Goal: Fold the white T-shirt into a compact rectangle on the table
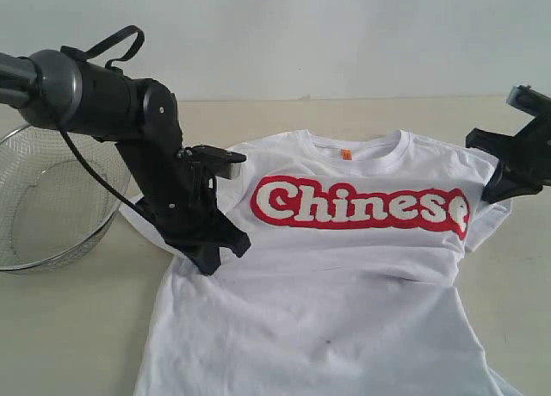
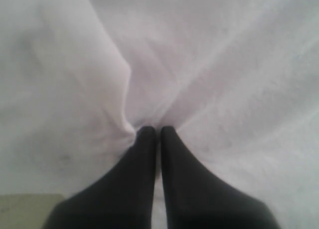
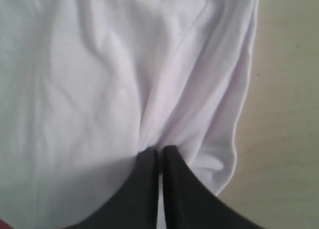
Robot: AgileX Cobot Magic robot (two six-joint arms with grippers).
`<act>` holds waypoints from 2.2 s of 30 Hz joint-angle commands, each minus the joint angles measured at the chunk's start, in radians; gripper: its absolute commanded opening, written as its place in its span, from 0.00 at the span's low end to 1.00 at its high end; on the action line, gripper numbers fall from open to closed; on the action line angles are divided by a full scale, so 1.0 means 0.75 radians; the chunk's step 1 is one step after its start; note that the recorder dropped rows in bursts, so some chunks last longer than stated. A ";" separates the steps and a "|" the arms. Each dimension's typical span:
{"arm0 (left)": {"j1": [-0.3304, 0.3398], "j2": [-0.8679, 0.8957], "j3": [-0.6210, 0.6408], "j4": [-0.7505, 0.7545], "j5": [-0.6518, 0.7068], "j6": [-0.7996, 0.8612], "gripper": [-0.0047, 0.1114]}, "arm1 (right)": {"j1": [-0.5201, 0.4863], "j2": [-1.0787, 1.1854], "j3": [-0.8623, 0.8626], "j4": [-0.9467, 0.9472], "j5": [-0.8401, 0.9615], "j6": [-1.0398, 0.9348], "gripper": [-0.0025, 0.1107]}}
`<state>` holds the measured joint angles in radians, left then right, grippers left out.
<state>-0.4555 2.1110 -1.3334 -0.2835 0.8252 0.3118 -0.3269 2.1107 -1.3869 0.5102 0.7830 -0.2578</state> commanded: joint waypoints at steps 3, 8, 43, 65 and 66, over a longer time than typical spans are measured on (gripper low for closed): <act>0.006 -0.009 0.003 0.006 -0.024 0.008 0.08 | -0.003 0.003 0.003 0.041 -0.052 -0.021 0.02; 0.006 -0.009 0.003 -0.020 -0.019 0.008 0.08 | -0.003 0.055 0.003 0.041 -0.053 -0.027 0.02; 0.006 -0.009 0.003 -0.019 0.030 0.012 0.08 | -0.003 0.164 -0.259 -0.461 -0.108 0.226 0.02; 0.006 -0.009 -0.007 -0.046 0.057 0.012 0.08 | -0.003 0.149 -0.493 -0.336 0.086 0.257 0.02; 0.006 -0.009 -0.007 -0.056 0.057 0.012 0.08 | -0.003 0.129 -0.493 -0.309 0.119 0.245 0.02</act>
<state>-0.4540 2.1110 -1.3334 -0.3128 0.8548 0.3173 -0.3213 2.2515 -1.7485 0.2316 0.8207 -0.0670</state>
